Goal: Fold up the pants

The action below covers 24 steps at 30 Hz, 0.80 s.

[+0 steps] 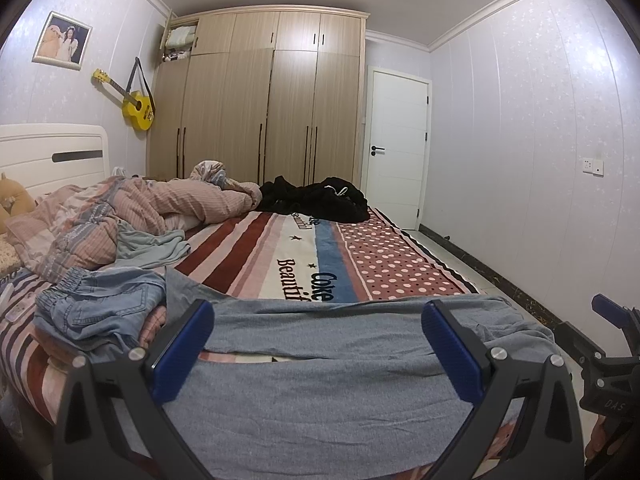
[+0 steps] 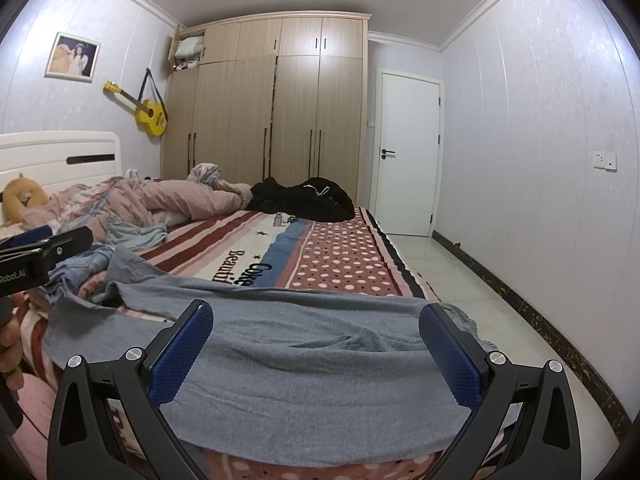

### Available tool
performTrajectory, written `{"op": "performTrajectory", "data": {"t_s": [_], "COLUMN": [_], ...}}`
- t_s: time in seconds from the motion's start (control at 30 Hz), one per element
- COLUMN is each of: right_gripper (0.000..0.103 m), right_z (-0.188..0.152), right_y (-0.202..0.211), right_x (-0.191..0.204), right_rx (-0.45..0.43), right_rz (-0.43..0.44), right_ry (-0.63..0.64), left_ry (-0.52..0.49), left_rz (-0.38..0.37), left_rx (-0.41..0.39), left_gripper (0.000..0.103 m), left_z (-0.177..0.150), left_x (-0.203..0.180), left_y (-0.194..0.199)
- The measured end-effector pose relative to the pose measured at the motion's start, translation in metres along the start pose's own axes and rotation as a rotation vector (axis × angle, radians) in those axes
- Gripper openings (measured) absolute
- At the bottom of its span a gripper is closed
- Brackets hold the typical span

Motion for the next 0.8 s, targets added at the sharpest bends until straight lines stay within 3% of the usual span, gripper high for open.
{"op": "performTrajectory", "data": {"t_s": [0.8], "right_gripper": [0.103], "right_z": [0.000], "right_y": [0.002], "right_x": [-0.001], "right_rx": [-0.001], "right_rz": [0.001], "right_ry": [-0.002], "left_ry": [0.018], "left_rz": [-0.016], "left_rx": [0.004], "left_gripper": [0.102], "left_z": [-0.001], "left_x": [0.010], "left_y": [0.003]}}
Point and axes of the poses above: each gripper's, at about its wrist camera, not at the fingertips, and y roughly against the way its jaws point, x to its left, z to its top, the point moved 2 cm from there along -y, roughly the way its jaws point, and after that the axes turned 3 degrees about x, right-handed, at the moved point
